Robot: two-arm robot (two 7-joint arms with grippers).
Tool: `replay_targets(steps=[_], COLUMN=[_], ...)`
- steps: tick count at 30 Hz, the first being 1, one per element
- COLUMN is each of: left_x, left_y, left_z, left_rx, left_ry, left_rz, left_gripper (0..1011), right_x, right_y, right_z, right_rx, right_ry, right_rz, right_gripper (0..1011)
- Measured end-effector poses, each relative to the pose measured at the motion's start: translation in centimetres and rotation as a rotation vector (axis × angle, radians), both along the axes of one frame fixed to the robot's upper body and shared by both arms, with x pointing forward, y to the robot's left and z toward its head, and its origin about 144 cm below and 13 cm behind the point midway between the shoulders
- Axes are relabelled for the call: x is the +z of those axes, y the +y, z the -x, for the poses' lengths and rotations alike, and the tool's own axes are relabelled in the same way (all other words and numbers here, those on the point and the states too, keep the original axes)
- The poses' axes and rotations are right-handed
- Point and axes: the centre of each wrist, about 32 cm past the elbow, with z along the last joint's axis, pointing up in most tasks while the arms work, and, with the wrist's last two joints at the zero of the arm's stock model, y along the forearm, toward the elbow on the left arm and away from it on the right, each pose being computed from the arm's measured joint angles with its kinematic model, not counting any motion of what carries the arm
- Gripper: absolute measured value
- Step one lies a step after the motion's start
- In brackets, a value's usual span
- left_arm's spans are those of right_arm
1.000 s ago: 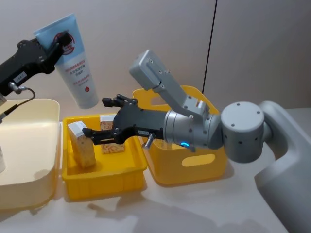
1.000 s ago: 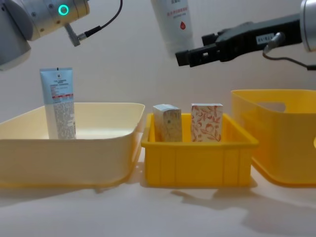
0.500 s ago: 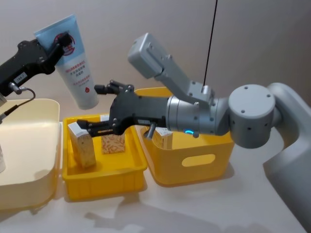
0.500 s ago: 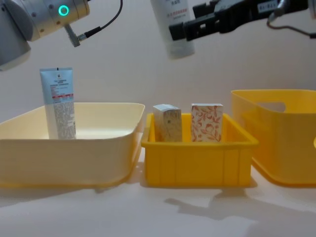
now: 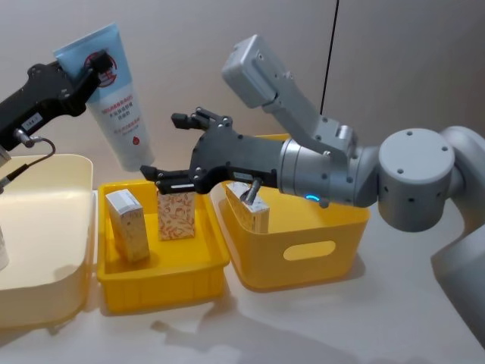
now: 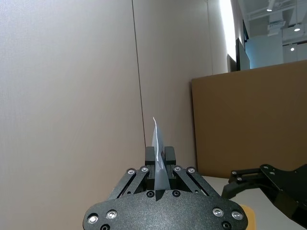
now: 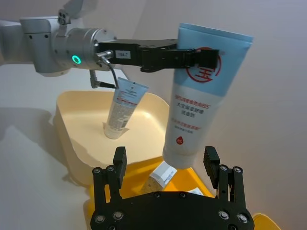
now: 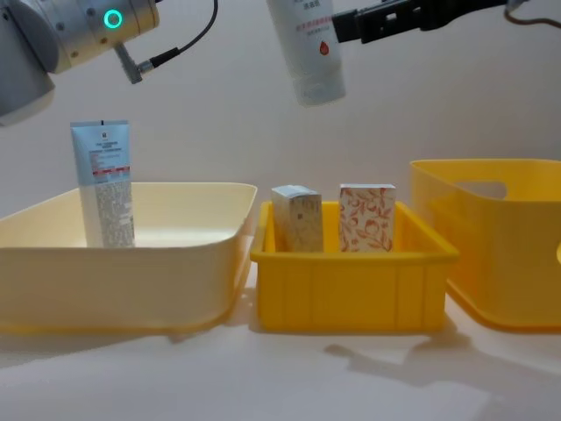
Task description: Bimanual collaborative sorting of washing and personal care products
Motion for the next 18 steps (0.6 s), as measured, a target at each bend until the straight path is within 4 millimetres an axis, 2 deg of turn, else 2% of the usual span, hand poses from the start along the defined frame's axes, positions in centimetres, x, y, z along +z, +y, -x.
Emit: replay_targets(steps=[9, 18], left_x=[0.00, 0.00], left_y=[0.00, 0.00], left_z=[0.00, 0.00], left_rx=[0.000, 0.000], left_ry=[0.000, 0.000], left_rz=[0.000, 0.000], left_gripper=[118, 119], right_x=[-0.30, -0.69], right_y=[-0.47, -0.07], right_z=[0.21, -0.27], right_rx=[-0.057, -0.087], right_ry=[-0.005, 0.003], right_rz=[-0.035, -0.088], right_gripper=[1001, 1001])
